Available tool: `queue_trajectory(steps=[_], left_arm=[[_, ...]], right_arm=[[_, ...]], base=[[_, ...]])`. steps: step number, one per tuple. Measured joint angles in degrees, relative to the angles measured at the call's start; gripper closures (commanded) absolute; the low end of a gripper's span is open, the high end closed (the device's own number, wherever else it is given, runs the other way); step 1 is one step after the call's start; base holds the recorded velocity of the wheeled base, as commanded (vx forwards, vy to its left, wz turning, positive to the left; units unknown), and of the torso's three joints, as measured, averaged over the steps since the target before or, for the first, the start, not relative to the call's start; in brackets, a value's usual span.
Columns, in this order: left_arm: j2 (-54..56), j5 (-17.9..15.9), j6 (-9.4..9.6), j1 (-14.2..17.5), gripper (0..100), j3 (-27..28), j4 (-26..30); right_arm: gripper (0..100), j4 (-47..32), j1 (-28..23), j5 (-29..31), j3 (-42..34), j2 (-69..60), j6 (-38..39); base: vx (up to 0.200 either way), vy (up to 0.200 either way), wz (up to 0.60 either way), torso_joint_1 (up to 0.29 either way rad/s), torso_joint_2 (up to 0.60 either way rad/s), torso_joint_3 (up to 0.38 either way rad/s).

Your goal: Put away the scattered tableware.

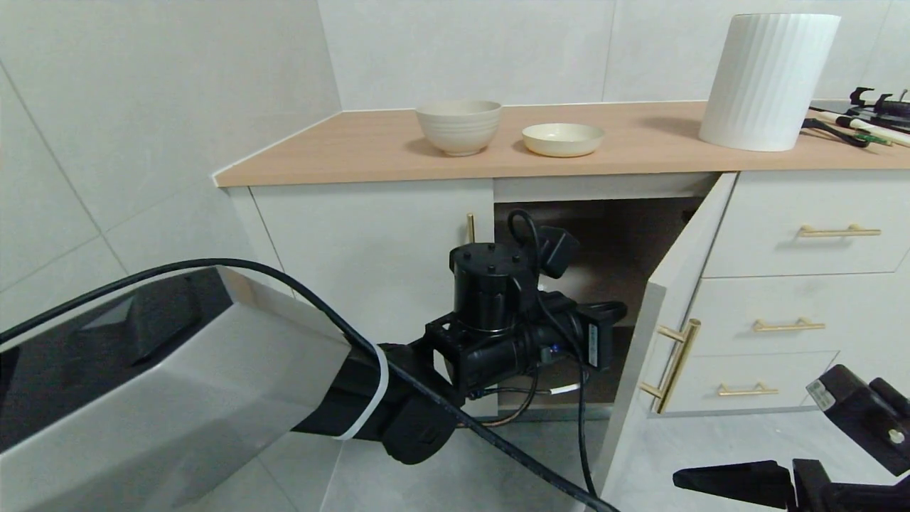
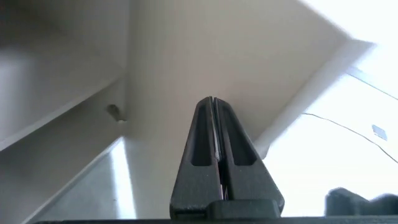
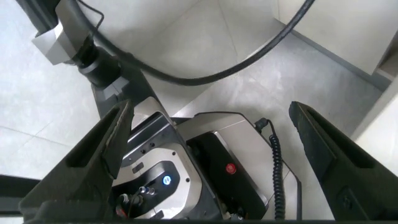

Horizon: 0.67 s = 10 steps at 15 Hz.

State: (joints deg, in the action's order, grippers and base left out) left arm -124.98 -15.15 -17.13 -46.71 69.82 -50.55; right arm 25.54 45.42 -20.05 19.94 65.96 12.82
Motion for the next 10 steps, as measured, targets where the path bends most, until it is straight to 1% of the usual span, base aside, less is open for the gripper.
queue_trajectory(steps=[2,4,5,6,7,8,9,10], left_arm=[[-0.7,0.4,0.02,-0.3,100,0.8,0.7],[-1.1,1.6,0.0,-0.7,100,1.5,1.8],[-1.4,3.3,0.05,-1.2,100,2.1,2.9],[-1.8,6.0,0.11,-2.2,100,3.4,4.7],[-2.0,7.8,0.2,-3.6,100,4.7,6.0],[-2.0,7.9,0.2,-5.3,100,5.3,6.5],[-1.7,6.2,-0.28,-6.4,100,5.1,6.2],[-0.4,2.6,-1.65,-7.3,100,3.8,5.9]], right_arm=[[0,0.0,0.0,0.0,0.0,-0.1,0.0],[0,0.0,0.0,0.0,0.0,-0.3,0.0],[0,0.0,0.0,0.0,0.1,-0.4,0.0],[0,0.0,0.0,0.0,0.1,-0.4,0.0],[0,0.0,0.0,-0.1,0.1,-0.5,0.0],[0,0.0,0.1,-0.1,0.1,-0.6,0.0],[0,0.0,0.1,-0.3,0.1,-0.8,0.0],[0,0.0,0.2,-0.4,0.1,-1.1,0.0]], base=[[0.0,0.0,0.0,0.0,0.0,0.0],[0.0,0.0,0.0,0.0,0.0,0.0],[0.0,0.0,0.0,0.0,0.0,0.0],[0.0,0.0,0.0,0.0,0.0,0.0],[0.0,0.0,0.0,0.0,0.0,0.0],[0.0,0.0,0.0,0.0,0.0,0.0],[0.0,0.0,0.0,0.0,0.0,0.0],[0.0,0.0,0.0,0.0,0.0,0.0]])
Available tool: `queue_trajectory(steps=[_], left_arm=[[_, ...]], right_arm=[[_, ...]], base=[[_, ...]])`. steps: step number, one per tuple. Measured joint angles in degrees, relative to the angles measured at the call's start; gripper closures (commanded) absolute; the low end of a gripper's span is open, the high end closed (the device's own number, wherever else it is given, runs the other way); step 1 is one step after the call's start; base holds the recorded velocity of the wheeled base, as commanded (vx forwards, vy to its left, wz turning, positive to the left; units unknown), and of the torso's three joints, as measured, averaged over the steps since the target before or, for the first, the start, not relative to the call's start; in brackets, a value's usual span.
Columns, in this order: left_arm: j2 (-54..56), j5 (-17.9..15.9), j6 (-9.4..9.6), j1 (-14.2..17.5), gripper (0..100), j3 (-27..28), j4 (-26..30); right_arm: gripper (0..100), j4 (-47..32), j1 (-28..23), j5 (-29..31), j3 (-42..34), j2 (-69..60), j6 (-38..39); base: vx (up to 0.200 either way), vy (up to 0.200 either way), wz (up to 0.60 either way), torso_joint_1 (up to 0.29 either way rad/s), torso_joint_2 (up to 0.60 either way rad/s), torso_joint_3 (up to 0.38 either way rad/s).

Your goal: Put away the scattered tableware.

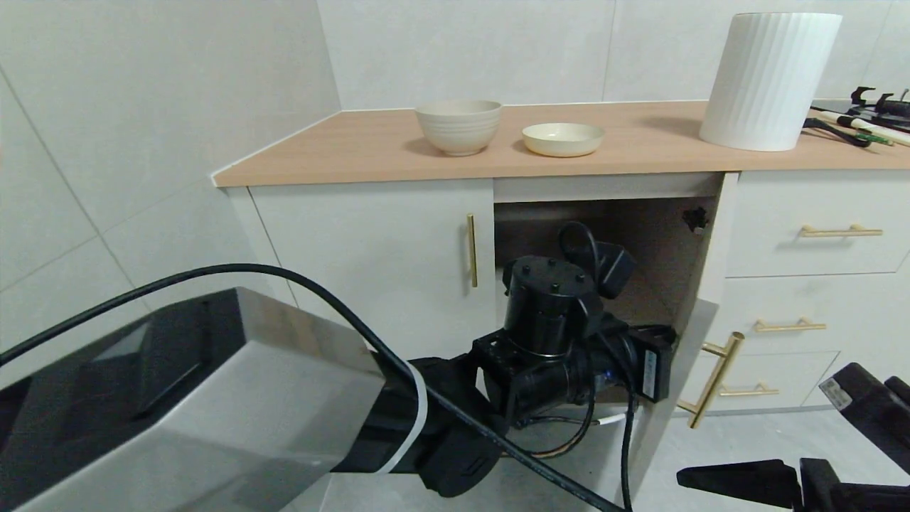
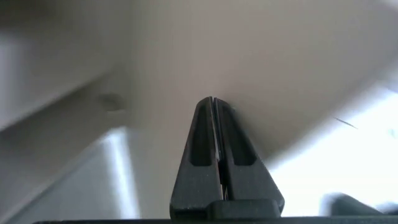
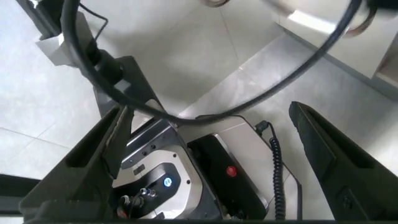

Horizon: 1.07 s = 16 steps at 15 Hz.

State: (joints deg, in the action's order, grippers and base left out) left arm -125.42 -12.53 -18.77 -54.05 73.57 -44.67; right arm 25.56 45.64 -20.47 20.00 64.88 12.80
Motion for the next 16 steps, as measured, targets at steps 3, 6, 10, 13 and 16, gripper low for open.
queue_trajectory(steps=[3,6,10,13,16], left_arm=[[7.0,-14.3,-6.44,-0.3,100,-7.4,-0.5],[9.0,-11.5,-1.96,4.0,100,-9.7,-0.6],[11.0,-6.4,-1.04,8.7,100,-11.0,-0.4],[15.3,-6.2,-0.52,13.5,100,-15.1,0.8],[23.1,-6.2,2.63,21.4,100,-23.6,2.8]], right_arm=[[0,0.1,0.8,0.0,0.0,-0.9,0.0],[0,0.0,0.9,0.2,-0.1,-1.1,0.0],[0,0.0,0.9,0.4,0.0,-1.1,0.0],[0,0.0,1.0,0.6,0.2,-0.6,0.0],[0,0.2,1.4,7.9,1.7,2.5,-2.8]], base=[[0.0,0.0,0.0,0.0,0.0,0.0],[0.0,0.0,0.0,0.0,0.0,0.0],[0.0,0.0,0.0,0.0,0.0,0.0],[0.0,0.0,0.0,0.0,0.0,0.0],[0.0,0.0,0.0,0.0,0.0,0.0]])
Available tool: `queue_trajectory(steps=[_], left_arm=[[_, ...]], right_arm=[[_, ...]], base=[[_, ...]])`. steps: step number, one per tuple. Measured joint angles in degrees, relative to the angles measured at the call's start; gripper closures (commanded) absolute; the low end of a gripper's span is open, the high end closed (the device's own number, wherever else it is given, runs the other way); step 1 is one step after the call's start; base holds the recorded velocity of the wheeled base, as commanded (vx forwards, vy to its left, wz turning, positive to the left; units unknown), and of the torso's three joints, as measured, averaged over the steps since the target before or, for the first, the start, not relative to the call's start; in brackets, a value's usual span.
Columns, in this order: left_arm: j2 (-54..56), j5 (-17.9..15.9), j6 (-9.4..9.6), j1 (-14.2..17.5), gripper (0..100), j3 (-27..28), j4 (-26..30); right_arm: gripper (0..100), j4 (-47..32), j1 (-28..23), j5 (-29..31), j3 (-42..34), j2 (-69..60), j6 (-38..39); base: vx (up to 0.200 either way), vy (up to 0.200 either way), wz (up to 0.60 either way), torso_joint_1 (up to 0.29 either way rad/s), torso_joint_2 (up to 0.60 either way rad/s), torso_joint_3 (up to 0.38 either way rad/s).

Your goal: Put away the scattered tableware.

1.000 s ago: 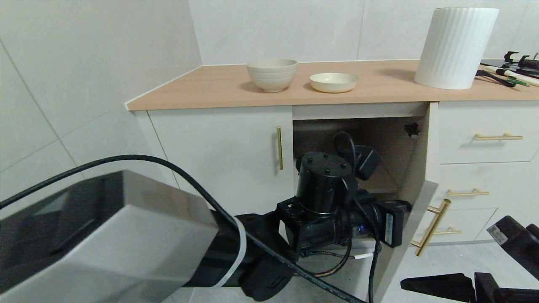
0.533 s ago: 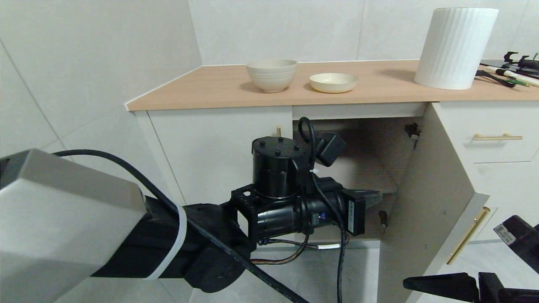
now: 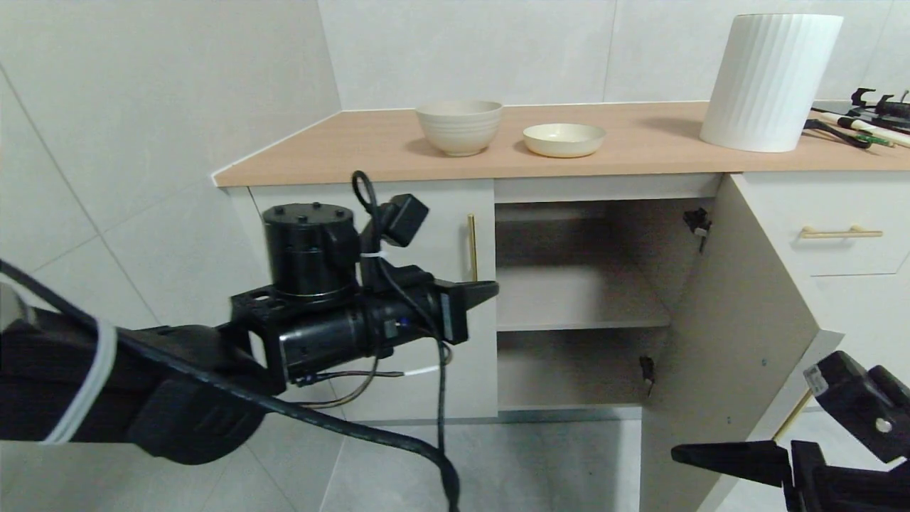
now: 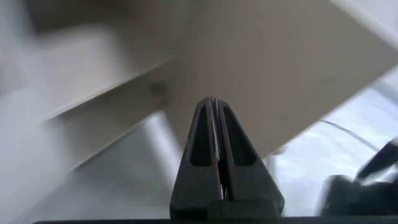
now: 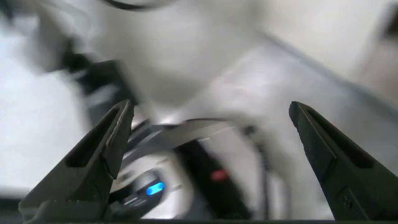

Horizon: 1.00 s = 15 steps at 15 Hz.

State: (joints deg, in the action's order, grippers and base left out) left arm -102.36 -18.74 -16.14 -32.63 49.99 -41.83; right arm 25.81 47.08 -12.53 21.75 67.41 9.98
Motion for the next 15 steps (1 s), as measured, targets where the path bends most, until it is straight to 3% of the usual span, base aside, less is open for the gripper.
queue_trajectory(steps=[3,4,6,11,15], left_arm=[[7.8,0.0,4.1,7.7,100,-6.0,5.2],[10.3,0.1,4.64,9.1,100,-7.2,7.3],[15.3,0.2,5.22,11.3,100,-9.7,10.4],[19.0,0.2,5.28,13.5,100,-10.8,10.7],[19.0,0.2,5.28,13.6,100,-10.5,10.6]], right_arm=[[0,-3.2,4.5,18.8,7.4,6.7,-3.1],[0,-5.3,6.4,27.1,10.7,10.0,-3.4],[0,-8.5,9.6,37.7,16.4,17.0,-3.9],[0,-14.1,5.9,39.9,16.7,21.9,-3.7],[0,-29.3,4.5,40.5,14.1,14.9,-2.6]], base=[[0.0,0.0,0.0,0.0,0.0,0.0],[0.0,0.0,0.0,0.0,0.0,0.0],[0.0,0.0,0.0,0.0,0.0,0.0],[0.0,0.0,0.0,0.0,0.0,0.0],[0.0,0.0,0.0,0.0,0.0,0.0]])
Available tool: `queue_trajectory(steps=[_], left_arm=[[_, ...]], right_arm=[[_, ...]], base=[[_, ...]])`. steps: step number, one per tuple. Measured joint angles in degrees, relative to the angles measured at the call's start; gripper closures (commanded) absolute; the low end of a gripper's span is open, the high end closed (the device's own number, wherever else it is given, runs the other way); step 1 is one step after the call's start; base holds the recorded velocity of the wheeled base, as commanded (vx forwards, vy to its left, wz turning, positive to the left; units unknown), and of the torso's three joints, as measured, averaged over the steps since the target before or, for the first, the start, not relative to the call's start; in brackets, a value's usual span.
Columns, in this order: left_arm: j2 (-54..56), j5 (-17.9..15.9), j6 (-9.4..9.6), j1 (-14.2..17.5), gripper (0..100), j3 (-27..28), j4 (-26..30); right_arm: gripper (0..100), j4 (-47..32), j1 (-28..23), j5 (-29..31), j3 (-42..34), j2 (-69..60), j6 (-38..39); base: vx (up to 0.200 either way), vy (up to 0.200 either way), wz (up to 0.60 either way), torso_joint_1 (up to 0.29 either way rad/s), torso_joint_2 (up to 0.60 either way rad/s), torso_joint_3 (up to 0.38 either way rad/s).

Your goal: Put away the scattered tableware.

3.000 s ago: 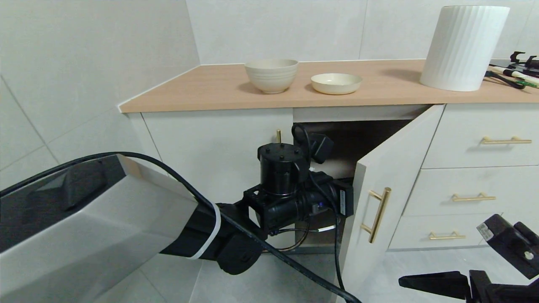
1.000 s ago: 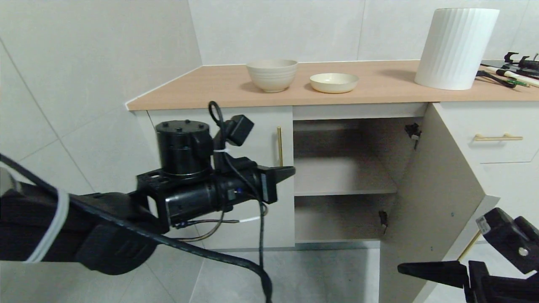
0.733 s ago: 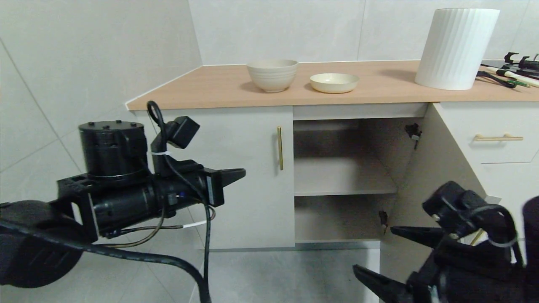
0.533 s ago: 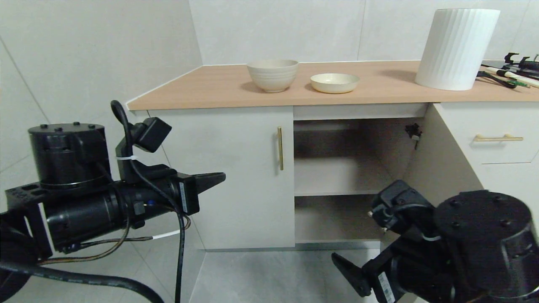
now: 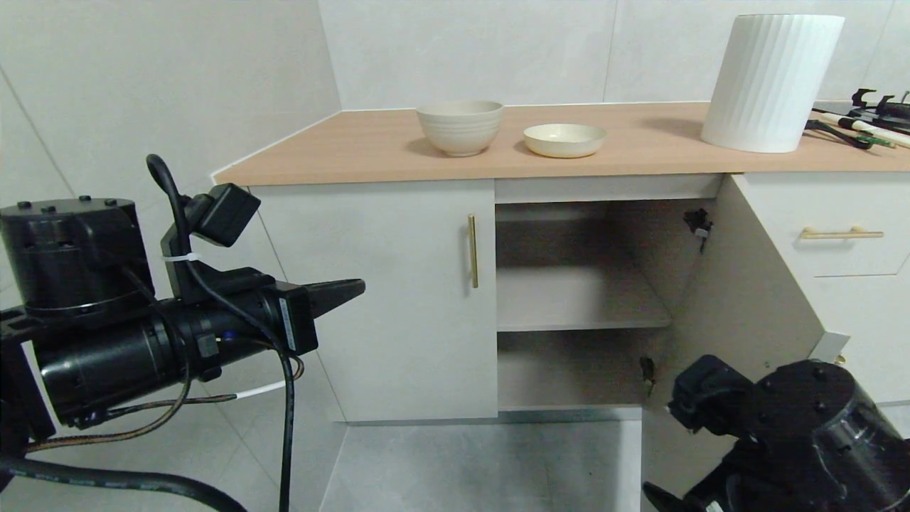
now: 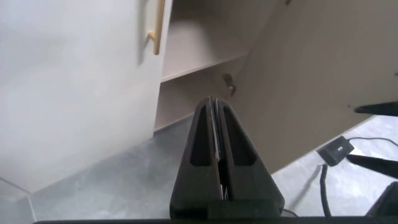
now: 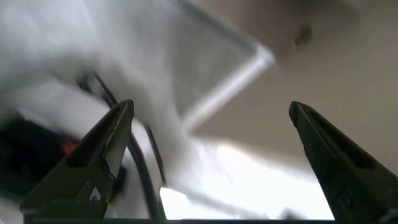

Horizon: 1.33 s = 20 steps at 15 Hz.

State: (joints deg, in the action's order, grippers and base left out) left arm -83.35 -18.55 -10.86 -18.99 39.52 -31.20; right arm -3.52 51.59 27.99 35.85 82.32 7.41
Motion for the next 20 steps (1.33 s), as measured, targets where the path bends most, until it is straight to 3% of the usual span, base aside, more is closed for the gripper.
queue_trajectory(steps=[3,8,11,13,16,18,20], left_arm=[[0.0,0.0,-0.02,0.0,100,0.3,0.1],[-0.1,0.0,-0.02,-0.1,100,0.4,0.2],[0.0,0.0,-0.02,-0.2,100,0.4,0.3],[0.6,-0.1,-0.02,-0.5,100,0.8,2.1],[3.2,0.0,-0.02,-0.7,100,4.3,12.6],[5.7,0.0,-0.02,-0.6,100,8.6,23.2],[8.3,0.1,-0.02,-0.2,100,12.1,29.9]], right_arm=[[0,-10.2,-1.7,2.1,-0.4,-5.3,2.2],[0,-19.6,-4.0,3.6,-0.5,-12.1,3.8],[0,-14.6,-4.2,1.8,1.2,-13.7,4.2],[0,-2.4,-6.2,-4.8,4.2,-11.9,4.9],[0,3.5,-12.1,-15.2,14.0,-6.2,8.4],[0,2.7,-14.6,-20.2,21.9,-2.3,10.9],[0,-0.5,-16.3,-24.8,28.8,1.2,12.1]], base=[[0.0,0.0,0.0,0.0,0.0,0.0],[0.0,0.0,0.0,0.0,0.0,0.0],[0.0,0.0,0.0,0.0,0.0,0.0],[0.0,0.0,0.0,0.0,0.0,0.0],[0.0,0.0,0.0,0.0,0.0,0.0],[0.0,0.0,0.0,0.0,0.0,0.0],[0.0,0.0,0.0,0.0,0.0,0.0]])
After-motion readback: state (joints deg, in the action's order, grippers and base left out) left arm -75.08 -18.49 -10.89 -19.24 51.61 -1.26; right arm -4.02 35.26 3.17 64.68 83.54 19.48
